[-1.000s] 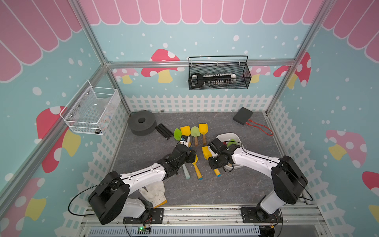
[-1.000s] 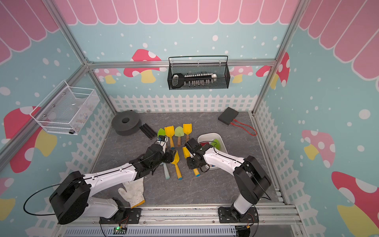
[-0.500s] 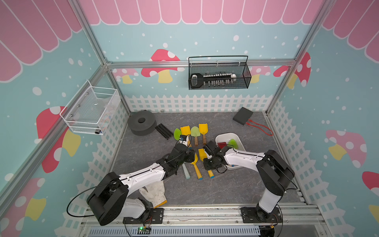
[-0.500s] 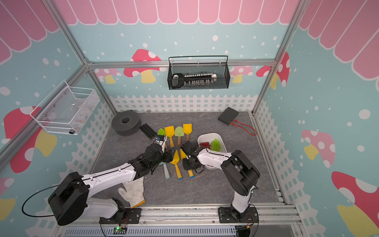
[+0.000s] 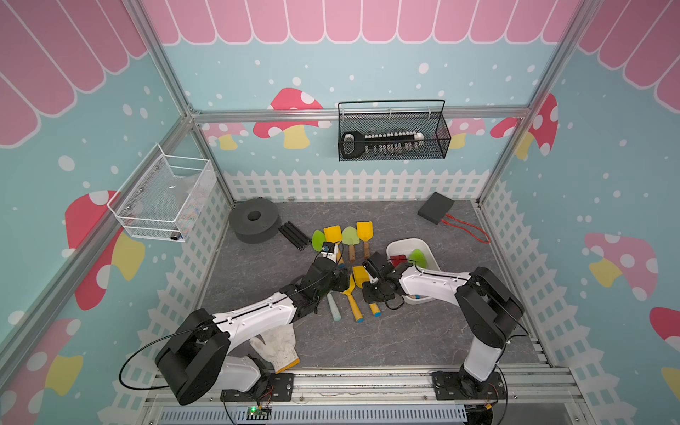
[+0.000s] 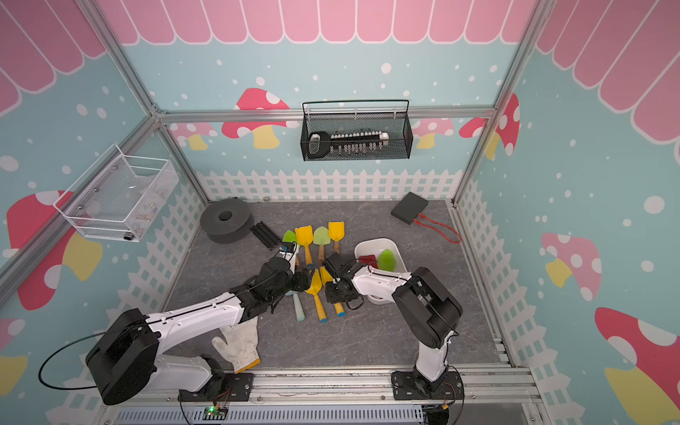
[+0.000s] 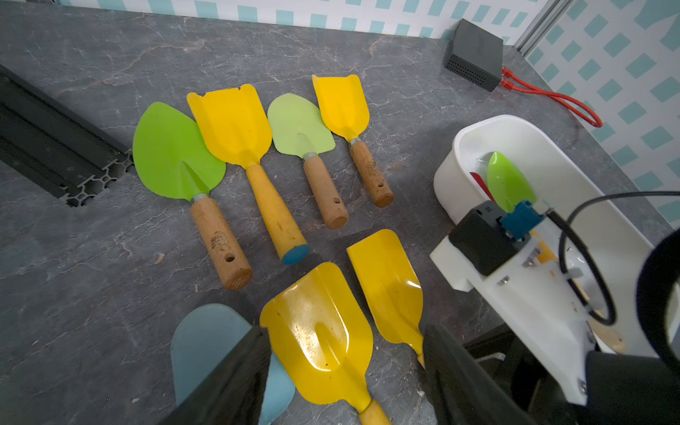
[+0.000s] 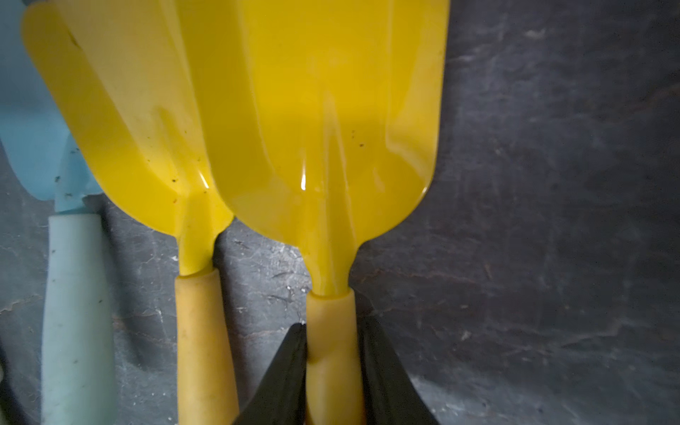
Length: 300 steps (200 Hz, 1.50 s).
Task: Take the shovel out of the storage box
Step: Place the shovel at the center of the board, then move the storage box to the center of the board.
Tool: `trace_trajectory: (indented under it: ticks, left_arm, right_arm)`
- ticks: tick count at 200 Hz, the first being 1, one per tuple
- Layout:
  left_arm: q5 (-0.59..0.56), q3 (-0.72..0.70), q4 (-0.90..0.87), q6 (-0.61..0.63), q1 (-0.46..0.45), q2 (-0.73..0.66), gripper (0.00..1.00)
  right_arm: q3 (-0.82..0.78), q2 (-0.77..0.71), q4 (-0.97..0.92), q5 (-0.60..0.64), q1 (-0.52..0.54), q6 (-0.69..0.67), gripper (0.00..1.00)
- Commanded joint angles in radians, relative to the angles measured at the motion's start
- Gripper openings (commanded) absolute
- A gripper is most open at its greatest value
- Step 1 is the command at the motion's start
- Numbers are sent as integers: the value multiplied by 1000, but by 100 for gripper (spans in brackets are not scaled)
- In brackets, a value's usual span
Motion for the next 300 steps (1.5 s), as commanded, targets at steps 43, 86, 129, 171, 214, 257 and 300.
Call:
trace_trajectory:
  ticks: [43, 86, 129, 171, 214, 257, 300]
  left_arm:
    - [-2, 5, -8, -9, 9, -22, 70]
    - [0, 3, -6, -9, 10, -23, 70]
    - [7, -2, 3, -1, 11, -29, 70]
    - [47, -17, 39, 15, 12, -39, 70]
    - [121, -31, 87, 22, 9, -42, 70]
    - [164, -26, 122, 26, -5, -20, 68]
    - [205, -11, 142, 46, -25, 13, 68]
  right_arm:
    - [-7, 6, 1, 16, 21, 15, 35]
    - [-20, -82, -39, 60, 38, 3, 36]
    - [-35, -182, -88, 77, 42, -34, 40]
    - [6, -252, -198, 126, 38, -122, 39]
    - [66, -310, -301, 130, -21, -213, 39]
    - [109, -307, -375, 136, -142, -285, 44]
    - [160, -221, -402, 83, -237, -372, 43]
